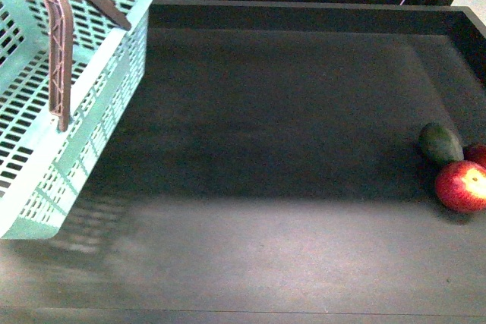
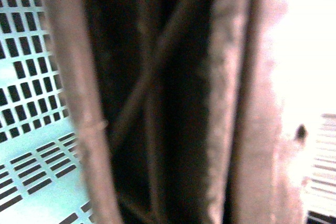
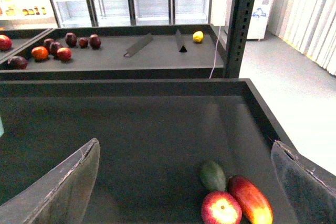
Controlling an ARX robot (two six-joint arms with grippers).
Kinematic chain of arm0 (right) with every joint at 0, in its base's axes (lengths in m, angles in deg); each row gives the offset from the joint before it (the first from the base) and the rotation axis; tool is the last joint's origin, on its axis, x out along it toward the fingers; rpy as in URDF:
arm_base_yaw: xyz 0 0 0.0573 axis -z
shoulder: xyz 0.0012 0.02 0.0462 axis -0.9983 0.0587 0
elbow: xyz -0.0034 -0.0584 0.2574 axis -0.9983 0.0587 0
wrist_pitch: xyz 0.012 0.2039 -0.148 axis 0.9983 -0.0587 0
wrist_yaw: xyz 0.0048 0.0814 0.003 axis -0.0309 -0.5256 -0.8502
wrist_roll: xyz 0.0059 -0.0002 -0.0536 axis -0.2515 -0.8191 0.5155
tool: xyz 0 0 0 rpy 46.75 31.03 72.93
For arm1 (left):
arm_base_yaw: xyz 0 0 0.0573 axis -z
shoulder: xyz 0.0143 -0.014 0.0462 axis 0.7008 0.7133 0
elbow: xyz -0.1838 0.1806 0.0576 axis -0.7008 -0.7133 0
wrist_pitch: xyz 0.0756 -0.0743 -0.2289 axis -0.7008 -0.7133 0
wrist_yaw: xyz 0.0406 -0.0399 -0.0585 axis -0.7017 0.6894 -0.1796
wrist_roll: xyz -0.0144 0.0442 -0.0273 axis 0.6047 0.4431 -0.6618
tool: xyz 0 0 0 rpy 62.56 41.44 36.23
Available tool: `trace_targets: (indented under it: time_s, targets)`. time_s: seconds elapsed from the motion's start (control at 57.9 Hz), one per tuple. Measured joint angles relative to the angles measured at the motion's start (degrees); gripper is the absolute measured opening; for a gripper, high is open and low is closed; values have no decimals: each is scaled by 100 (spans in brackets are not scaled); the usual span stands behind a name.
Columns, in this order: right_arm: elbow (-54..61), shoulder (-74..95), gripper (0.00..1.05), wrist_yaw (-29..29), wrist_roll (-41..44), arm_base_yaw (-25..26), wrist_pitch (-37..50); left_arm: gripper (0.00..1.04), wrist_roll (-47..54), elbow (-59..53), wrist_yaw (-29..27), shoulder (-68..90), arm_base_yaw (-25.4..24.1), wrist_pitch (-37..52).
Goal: Pick apple with right arm and hold basket with left
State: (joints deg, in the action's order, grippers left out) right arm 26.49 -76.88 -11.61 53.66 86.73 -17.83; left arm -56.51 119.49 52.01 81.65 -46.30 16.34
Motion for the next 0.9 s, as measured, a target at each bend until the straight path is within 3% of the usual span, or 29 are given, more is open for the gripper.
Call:
trace_targets:
  time_s: [0.173, 0.328, 0.897]
  targets:
    - [0, 0, 96, 0, 0, 0, 0, 14, 271, 81, 428, -411, 588, -485]
    - [0, 0, 96, 2, 0, 0, 0, 14, 682, 278, 433, -640, 1322, -973]
    - [0, 0, 96, 0, 0, 0, 0, 14, 1207, 638, 647, -811, 3132, -1281]
